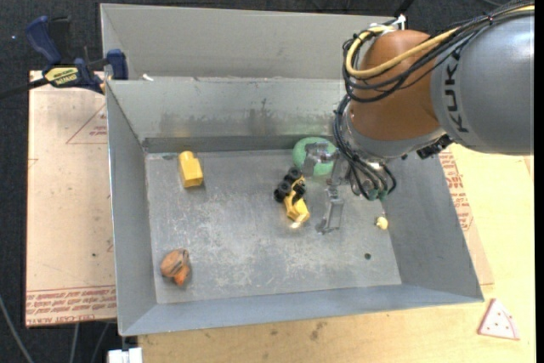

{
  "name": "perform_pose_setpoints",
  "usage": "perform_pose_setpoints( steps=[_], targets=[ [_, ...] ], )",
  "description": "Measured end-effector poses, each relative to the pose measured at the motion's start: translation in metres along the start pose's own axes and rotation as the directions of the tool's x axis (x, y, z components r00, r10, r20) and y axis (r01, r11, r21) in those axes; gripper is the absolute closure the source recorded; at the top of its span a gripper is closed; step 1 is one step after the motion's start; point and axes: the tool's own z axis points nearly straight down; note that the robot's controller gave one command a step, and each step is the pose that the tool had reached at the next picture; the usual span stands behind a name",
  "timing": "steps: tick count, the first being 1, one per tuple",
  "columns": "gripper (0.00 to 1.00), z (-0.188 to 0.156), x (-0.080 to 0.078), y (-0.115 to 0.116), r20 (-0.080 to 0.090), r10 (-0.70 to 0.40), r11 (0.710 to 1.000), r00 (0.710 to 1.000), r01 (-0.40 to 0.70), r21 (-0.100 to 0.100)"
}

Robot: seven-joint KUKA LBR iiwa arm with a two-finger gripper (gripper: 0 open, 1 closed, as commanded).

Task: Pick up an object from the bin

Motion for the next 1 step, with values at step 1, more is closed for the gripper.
perform_pose_setpoints(
  steps=[1],
  targets=[
    [0.00,0.0202,-0.0169,-0.0022,0.004,-0.266,0.964,0.964,0.266,0.001]
  ],
)
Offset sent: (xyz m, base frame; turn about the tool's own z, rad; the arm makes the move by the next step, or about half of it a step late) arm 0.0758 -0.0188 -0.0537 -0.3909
